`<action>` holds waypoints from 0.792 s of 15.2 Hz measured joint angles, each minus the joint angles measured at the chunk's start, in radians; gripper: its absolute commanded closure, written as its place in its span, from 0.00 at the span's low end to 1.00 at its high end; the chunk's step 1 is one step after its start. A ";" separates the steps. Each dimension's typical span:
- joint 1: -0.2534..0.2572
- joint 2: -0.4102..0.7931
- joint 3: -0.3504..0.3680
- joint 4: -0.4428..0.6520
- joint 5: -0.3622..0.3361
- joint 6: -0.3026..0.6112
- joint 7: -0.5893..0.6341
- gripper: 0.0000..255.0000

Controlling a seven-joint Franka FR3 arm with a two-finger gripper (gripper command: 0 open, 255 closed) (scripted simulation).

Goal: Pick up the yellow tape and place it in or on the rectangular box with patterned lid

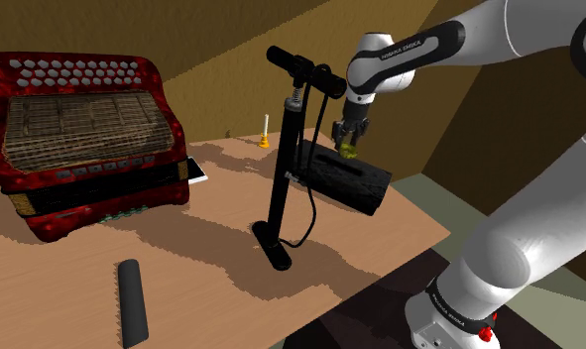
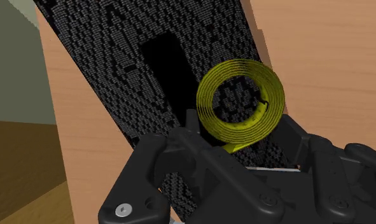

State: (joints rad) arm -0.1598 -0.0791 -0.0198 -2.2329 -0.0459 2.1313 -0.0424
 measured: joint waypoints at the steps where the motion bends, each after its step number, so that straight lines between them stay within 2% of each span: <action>1: -0.007 0.024 -0.008 0.027 0.000 -0.002 -0.014 1.00; 4: -0.024 0.106 -0.026 0.110 0.002 -0.002 -0.051 1.00; 12: -0.028 0.167 -0.029 0.078 0.002 0.091 -0.055 1.00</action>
State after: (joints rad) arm -0.1874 0.0880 -0.0491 -2.1553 -0.0438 2.2222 -0.0977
